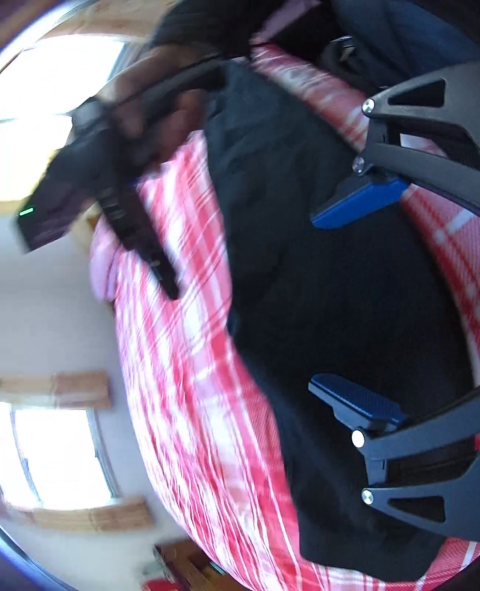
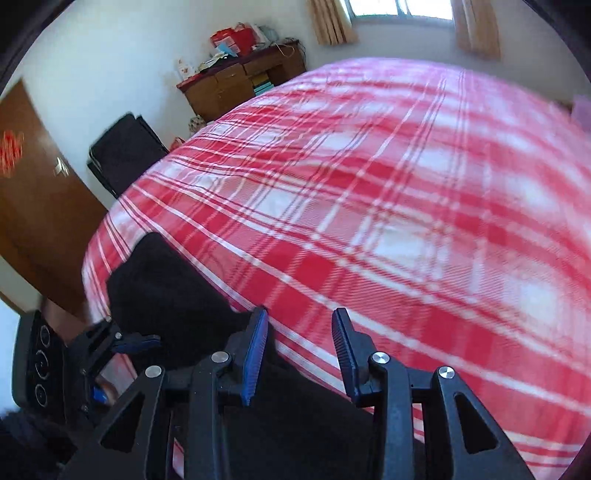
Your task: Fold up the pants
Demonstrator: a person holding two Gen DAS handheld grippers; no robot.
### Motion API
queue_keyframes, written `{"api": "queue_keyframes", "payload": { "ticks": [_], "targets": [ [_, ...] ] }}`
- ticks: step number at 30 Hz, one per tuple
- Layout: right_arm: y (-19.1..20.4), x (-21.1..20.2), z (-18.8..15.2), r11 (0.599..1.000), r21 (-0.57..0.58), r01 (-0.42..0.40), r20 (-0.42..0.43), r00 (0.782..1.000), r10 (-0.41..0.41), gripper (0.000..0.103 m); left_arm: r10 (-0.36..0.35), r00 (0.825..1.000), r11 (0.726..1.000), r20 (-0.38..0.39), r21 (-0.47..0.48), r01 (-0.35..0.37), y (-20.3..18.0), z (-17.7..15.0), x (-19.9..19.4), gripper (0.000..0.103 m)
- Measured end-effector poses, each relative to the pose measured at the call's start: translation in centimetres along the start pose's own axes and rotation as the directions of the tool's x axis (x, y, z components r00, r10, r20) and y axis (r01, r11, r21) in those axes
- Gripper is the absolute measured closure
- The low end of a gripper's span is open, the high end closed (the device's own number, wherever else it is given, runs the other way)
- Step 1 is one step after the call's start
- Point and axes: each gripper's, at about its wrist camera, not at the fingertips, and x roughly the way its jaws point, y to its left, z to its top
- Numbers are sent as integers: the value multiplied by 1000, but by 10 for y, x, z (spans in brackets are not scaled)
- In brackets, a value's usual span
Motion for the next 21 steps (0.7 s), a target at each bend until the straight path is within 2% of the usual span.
{"api": "queue_keyframes", "payload": {
  "ticks": [2,5,8,10,11,13,17,21],
  "targets": [
    [-3,14,2,997,59,-53,-28,998,55,65,3,999,1000,-38,-24,-4,6,-3,7,19],
    [-6,34,-2,988,127,-86,-75,992,96,65,-17,995,999,-95,-37,14,7,-15,20,20],
    [-4,44,-10,980,151,-128,-102,984,144,66,11,993,999,-114,43,-6,-5,-21,24,18],
    [-1,47,-15,980,144,-138,-114,981,155,77,-1,992,999,-123,40,6,-5,-21,23,18],
    [2,48,-18,982,131,-136,-122,981,152,91,-17,992,999,-127,25,20,-4,-22,24,18],
    [11,43,-25,989,91,-115,-100,987,124,93,-28,991,999,-129,30,32,-3,-23,21,17],
    [33,18,-35,990,-1,-140,-22,990,140,93,-39,992,998,-117,36,44,-3,-26,20,17],
    [27,21,-29,983,33,-181,-50,982,182,93,-37,993,998,-115,41,42,-7,-26,21,13]
  ]
}}
